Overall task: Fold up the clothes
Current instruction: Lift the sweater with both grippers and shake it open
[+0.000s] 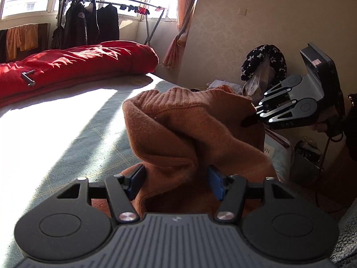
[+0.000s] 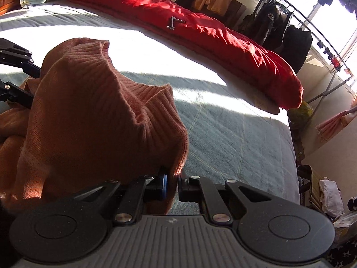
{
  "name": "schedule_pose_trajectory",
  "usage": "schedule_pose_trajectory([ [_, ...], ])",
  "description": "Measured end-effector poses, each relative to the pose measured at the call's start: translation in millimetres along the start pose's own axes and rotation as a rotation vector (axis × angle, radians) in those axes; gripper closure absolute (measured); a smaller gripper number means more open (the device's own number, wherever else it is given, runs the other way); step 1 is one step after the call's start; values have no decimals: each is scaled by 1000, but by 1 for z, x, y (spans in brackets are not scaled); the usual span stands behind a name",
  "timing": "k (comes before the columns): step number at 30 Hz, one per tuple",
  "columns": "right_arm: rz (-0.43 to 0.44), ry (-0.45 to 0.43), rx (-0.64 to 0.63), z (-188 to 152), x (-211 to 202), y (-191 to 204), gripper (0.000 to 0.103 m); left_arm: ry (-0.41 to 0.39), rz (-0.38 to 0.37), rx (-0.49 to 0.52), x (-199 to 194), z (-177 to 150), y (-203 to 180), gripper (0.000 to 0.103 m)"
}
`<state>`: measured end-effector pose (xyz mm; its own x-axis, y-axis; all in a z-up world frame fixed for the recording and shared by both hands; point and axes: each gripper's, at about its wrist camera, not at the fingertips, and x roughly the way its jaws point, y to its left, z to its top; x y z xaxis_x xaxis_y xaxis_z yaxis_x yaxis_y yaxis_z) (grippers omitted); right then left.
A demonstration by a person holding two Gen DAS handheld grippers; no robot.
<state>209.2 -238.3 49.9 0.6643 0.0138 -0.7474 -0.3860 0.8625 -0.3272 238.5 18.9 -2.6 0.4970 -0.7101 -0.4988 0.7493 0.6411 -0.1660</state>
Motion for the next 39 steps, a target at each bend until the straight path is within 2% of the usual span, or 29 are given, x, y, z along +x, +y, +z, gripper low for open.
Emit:
schedule_pose_trajectory([
  [3, 60, -31, 8, -14, 6, -16, 93, 2, 62, 103, 14, 9, -8, 43],
  [10, 152, -90, -10, -33, 10, -34, 93, 184, 122, 390, 30, 15, -31, 43],
  [13, 176, -115, -15, -42, 6, -38, 93, 255, 154, 453, 27, 15, -34, 43],
  [16, 195, -129, -18, -47, 8, -40, 93, 313, 168, 451, 23, 14, -29, 43],
  [19, 228, -136, -2, -49, 14, -44, 93, 346, 154, 390, 21, 18, -21, 72],
  [23, 279, -140, 30, -49, 24, -48, 91, 308, 162, 293, 9, 23, -13, 88],
  [24, 301, -144, 44, -50, 25, -48, 89, 298, 177, 274, 7, 24, -11, 89],
  [26, 340, -146, 73, -52, 29, -48, 78, 279, 200, 247, 4, 23, -8, 91],
  [30, 398, -124, 132, -57, 41, -46, 69, 258, 243, 231, 3, 20, -4, 93],
  [33, 433, -92, 174, -63, 51, -40, 60, 246, 286, 186, 4, 22, 6, 101],
  [39, 469, -49, 214, -70, 68, -23, 59, 241, 303, 161, 0, 19, 12, 101],
])
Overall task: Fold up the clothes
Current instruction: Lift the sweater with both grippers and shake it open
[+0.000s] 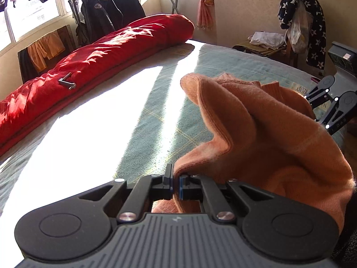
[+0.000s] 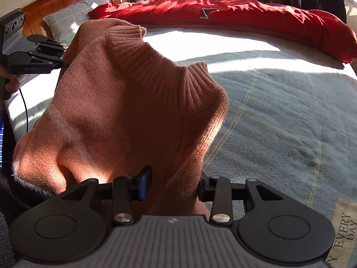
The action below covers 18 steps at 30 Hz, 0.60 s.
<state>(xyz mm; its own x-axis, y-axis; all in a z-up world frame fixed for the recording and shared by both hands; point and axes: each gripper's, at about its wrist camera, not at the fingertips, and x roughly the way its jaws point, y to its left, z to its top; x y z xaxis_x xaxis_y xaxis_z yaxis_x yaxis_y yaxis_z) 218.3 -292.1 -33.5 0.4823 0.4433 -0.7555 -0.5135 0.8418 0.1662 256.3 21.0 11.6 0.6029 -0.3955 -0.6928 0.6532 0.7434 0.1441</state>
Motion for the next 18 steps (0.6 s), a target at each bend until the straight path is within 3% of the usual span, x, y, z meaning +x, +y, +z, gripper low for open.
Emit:
schedule_pose_trajectory([
  [3, 15, 11, 18, -4, 14, 1, 58, 2, -5, -3, 0, -2, 0, 100],
  [6, 32, 10, 67, -11, 23, -5, 50, 6, -3, -11, 2, -4, 2, 100],
  [10, 16, 7, 138, -22, 27, -13, 26, 9, -8, -23, 3, -6, 5, 100],
  [15, -39, 22, 148, -14, 23, -8, 27, 12, -4, -20, 7, -8, 6, 100],
  [18, -56, -11, 86, -5, 11, 3, 36, 12, -9, -29, 8, -9, 8, 100],
])
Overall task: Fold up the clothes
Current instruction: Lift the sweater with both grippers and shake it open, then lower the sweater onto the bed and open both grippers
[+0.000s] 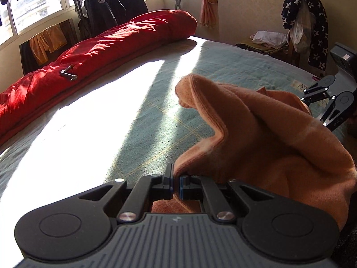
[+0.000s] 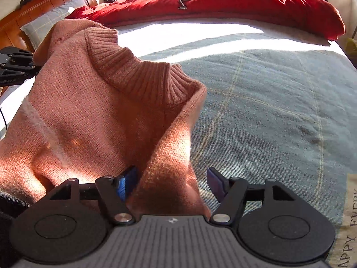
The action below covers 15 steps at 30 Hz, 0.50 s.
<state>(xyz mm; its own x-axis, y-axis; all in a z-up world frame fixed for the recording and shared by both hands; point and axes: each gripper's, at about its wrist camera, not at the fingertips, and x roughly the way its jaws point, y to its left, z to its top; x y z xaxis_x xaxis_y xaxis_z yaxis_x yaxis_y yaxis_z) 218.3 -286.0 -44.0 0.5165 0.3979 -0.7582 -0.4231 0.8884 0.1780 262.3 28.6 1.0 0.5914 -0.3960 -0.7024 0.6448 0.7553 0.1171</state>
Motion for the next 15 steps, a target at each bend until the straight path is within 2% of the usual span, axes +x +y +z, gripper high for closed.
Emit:
schedule_pose_trajectory([
  [1, -3, -13, -21, 3, -4, 4, 39, -1, 0, 0, 0, -1, 0, 100],
  [3, -5, -25, -43, 7, -9, 9, 55, -5, 1, -4, 0, -2, 0, 100],
  [5, -11, 18, -39, 7, -2, 8, 79, -10, 3, -10, 0, -3, 1, 100],
  [9, -29, 31, -25, 9, 2, 2, 87, -27, 48, -14, -2, -2, 0, 100],
  [12, -57, 25, -60, 18, -1, 4, 88, -32, 93, -17, -2, 4, 3, 100],
  [15, -121, 14, -127, 35, -3, 6, 90, -34, 147, -16, -1, 11, 9, 100],
])
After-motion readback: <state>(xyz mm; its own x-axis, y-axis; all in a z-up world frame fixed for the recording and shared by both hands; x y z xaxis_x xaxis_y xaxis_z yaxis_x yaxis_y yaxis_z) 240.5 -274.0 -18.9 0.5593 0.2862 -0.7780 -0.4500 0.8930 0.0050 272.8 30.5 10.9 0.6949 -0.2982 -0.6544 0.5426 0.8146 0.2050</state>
